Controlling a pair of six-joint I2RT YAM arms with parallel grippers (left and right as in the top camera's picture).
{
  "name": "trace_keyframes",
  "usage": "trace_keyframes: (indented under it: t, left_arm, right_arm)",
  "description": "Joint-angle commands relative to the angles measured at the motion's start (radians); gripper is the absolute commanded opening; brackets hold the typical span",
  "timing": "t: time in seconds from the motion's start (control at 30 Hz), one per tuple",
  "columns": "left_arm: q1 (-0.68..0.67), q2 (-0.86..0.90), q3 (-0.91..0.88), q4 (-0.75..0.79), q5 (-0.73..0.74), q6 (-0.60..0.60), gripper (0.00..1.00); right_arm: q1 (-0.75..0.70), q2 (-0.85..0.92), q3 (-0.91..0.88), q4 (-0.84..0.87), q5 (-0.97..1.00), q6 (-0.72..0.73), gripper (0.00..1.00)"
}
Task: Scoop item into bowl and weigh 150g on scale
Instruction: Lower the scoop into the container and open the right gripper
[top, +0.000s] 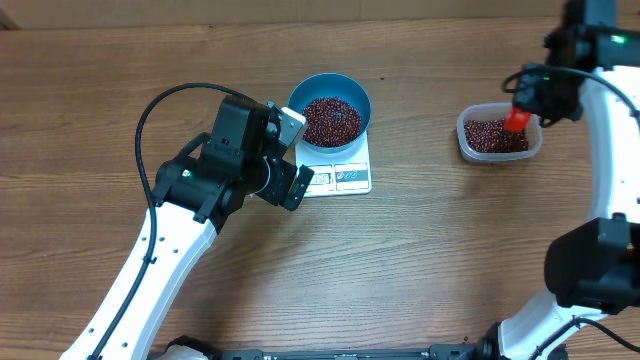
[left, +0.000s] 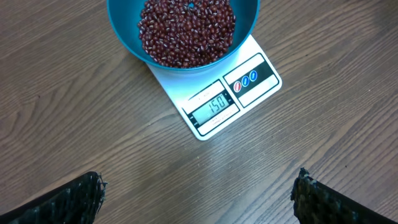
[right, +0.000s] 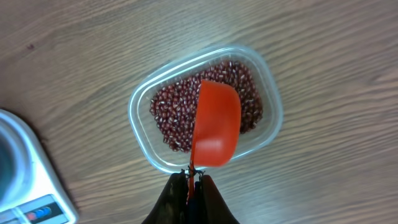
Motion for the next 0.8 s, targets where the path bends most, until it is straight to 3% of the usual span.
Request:
trace_keyframes:
  t: [0.0,0.2,0.3,0.4,0.5,0.6,0.77]
  left_arm:
    - [-0.006,0.006,0.001,0.002,0.015,0.019,1.00]
    - [-0.006,0.006,0.001,0.002,0.014,0.019,0.99]
    - [-0.006,0.006,0.001,0.002,0.015,0.019,1.00]
    - [-0.006,0.006,0.001,0.002,0.015,0.019,1.00]
    - [-0.006,0.006,0.001,0.002,0.014,0.019,1.00]
    - [-0.006,0.006,0.001,0.002,0.015,0.019,1.00]
    - [-0.006,0.006,0.001,0.002,0.015,0.019,0.99]
  right_arm:
    - [-0.057,-0.026,-0.066,0.030,-0.196,0.010,0.04]
    - [-0.127,-0.026,-0.220,0.168,-0.384,0.010,0.05]
    - [-0.141,-0.026,-0.252,0.203,-0.418,0.010,0.17]
    - [-0.141,-0.026,-0.254,0.202,-0.416,0.010,0.37]
    - [-0.141,-0.026,-0.255,0.192,-0.407,0.010,0.64]
    - [-0.141,-0.026,-0.255,0.168,-0.363,0.010,0.75]
    - [-0.141,-0.026,-0.257,0.131,-0.288,0.010,0.79]
